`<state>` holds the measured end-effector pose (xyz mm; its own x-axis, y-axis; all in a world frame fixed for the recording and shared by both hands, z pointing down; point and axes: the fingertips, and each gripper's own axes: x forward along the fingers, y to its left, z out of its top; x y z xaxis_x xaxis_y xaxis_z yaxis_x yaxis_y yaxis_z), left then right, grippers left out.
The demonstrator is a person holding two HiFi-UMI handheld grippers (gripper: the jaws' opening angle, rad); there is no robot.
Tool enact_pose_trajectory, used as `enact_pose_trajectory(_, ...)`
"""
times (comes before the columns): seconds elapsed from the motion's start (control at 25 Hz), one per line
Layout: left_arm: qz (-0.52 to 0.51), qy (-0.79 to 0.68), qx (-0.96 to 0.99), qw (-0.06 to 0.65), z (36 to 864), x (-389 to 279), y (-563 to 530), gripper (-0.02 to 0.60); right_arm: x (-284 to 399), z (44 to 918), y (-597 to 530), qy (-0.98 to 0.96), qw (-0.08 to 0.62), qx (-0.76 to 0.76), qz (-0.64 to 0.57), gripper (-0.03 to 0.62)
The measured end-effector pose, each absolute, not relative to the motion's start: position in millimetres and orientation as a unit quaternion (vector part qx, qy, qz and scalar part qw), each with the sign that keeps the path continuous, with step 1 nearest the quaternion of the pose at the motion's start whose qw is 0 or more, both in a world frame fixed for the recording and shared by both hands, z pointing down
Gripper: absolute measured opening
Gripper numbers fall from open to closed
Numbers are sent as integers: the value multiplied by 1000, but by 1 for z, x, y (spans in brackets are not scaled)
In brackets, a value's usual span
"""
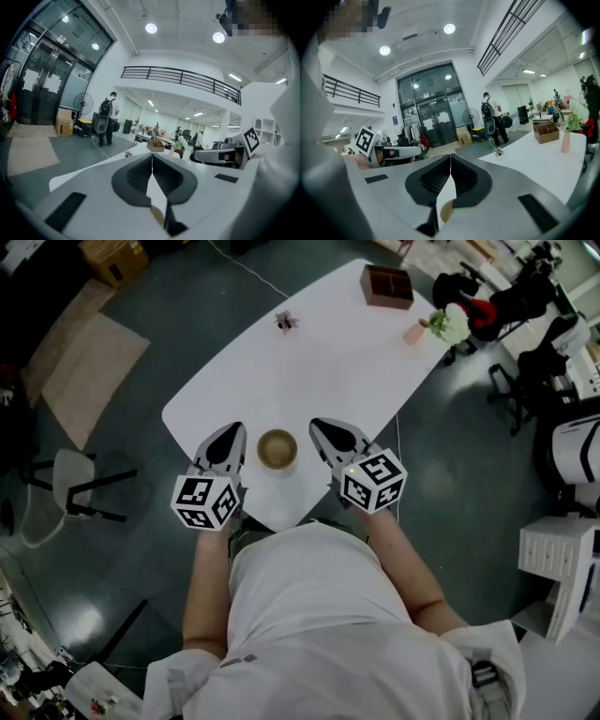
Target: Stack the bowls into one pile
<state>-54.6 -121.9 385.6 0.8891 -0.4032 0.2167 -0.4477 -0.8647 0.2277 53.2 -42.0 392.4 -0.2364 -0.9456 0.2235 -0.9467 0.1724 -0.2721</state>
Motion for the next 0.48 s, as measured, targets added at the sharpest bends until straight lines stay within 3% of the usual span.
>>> enact_pose_trajectory(0.48, 65, -224, 968, 92, 363, -64, -125, 5, 39, 363, -55, -790, 18, 602, 110, 8)
